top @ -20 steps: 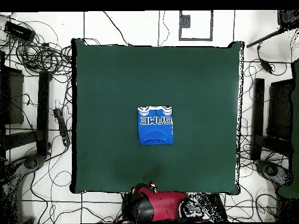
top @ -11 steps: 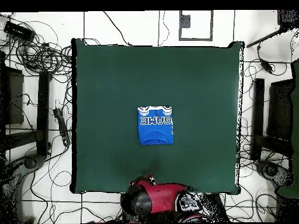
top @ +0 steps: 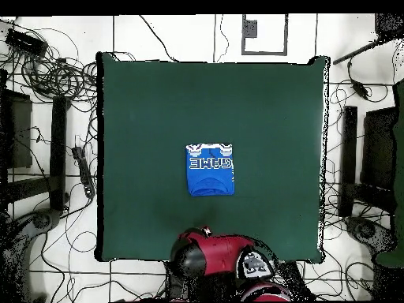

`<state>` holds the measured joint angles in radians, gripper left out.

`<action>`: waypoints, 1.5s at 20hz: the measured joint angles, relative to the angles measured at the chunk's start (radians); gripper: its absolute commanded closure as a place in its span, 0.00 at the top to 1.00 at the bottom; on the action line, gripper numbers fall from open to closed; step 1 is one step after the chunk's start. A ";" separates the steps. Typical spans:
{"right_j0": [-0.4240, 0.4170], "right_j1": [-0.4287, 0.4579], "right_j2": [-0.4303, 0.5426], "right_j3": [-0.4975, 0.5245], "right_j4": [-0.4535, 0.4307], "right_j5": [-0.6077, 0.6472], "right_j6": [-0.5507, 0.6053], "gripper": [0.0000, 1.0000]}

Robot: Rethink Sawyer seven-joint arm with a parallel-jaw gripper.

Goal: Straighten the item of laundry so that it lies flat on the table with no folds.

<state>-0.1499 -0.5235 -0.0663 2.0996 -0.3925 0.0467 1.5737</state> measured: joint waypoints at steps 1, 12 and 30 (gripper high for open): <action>0.000 0.000 0.002 -0.019 0.000 0.017 0.000 1.00; 0.006 0.003 0.003 -0.121 -0.001 0.054 0.000 1.00; 0.007 0.065 0.019 -0.224 -0.001 0.076 0.000 1.00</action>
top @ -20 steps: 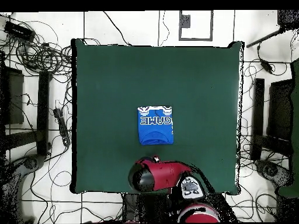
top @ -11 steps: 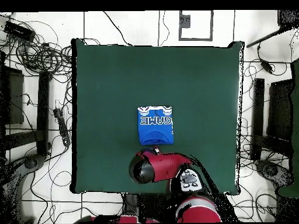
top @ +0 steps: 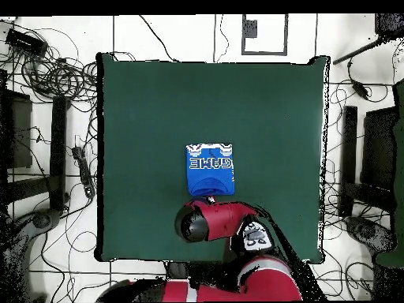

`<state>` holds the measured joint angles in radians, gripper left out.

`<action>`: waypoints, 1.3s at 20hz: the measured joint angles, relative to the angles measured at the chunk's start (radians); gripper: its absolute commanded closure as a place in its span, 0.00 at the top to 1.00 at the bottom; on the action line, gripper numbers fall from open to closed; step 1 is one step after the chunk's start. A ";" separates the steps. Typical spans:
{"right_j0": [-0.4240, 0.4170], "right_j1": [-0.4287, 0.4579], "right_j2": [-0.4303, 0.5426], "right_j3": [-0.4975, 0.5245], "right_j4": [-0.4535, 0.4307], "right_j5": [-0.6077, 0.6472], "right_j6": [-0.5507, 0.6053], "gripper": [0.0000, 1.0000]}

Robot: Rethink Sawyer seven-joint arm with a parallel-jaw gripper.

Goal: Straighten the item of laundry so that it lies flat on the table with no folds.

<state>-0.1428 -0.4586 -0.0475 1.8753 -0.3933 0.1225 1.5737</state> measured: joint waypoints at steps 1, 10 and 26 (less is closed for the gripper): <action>-0.001 0.000 0.002 -0.001 0.000 0.004 0.000 1.00; -0.008 -0.001 0.009 -0.005 0.000 0.022 0.000 1.00; -0.034 -0.015 0.056 -0.027 0.000 0.108 0.000 1.00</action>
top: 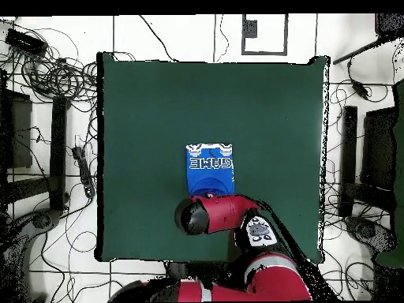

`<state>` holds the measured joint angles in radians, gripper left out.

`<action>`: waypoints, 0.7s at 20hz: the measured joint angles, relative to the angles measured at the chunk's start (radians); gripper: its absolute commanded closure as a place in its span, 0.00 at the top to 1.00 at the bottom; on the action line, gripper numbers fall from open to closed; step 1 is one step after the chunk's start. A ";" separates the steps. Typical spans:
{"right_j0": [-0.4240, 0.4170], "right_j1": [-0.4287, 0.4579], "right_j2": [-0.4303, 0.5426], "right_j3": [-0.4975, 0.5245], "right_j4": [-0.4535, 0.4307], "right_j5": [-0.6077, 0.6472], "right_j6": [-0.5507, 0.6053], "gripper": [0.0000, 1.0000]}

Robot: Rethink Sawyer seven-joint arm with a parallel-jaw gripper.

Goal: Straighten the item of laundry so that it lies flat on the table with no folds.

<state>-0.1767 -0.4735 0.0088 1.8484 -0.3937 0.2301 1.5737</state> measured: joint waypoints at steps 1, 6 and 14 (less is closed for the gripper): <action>0.000 -0.004 0.006 -0.001 0.000 0.005 0.000 1.00; 0.000 -0.035 0.029 -0.003 0.000 0.024 0.000 1.00; -0.004 -0.074 0.070 -0.004 0.000 0.034 0.000 1.00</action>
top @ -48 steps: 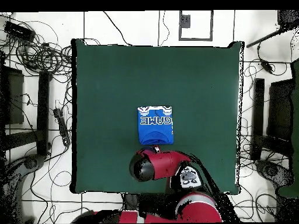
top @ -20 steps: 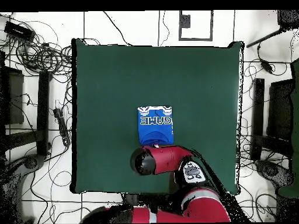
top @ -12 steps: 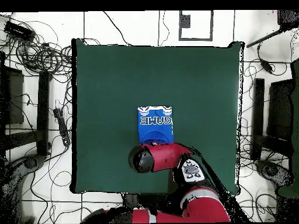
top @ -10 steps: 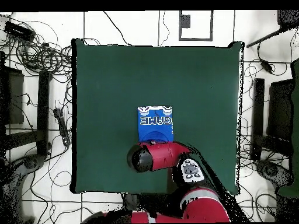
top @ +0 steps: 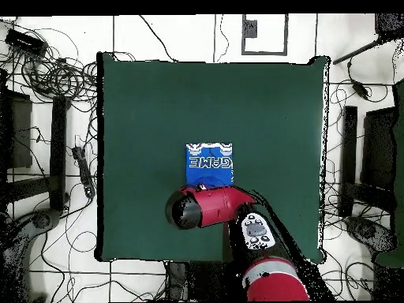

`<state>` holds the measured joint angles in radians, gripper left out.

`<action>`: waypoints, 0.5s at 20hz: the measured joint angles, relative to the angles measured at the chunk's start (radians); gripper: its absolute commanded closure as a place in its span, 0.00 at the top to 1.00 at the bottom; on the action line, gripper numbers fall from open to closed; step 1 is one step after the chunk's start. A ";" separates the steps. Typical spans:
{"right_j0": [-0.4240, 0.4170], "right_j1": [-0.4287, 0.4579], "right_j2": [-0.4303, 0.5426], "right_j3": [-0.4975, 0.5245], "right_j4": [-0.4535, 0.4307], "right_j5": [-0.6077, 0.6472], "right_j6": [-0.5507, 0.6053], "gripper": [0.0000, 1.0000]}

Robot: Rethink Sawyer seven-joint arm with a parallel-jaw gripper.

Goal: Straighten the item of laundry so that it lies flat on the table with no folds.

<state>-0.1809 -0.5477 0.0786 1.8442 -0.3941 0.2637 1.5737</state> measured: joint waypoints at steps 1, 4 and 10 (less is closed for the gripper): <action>-0.001 -0.002 0.003 0.000 0.000 0.000 0.000 1.00; -0.011 -0.004 0.015 -0.006 0.000 0.000 0.000 1.00; -0.062 0.023 0.062 -0.066 0.000 0.016 0.000 1.00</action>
<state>-0.2425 -0.5244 0.1405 1.7782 -0.3946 0.2794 1.5737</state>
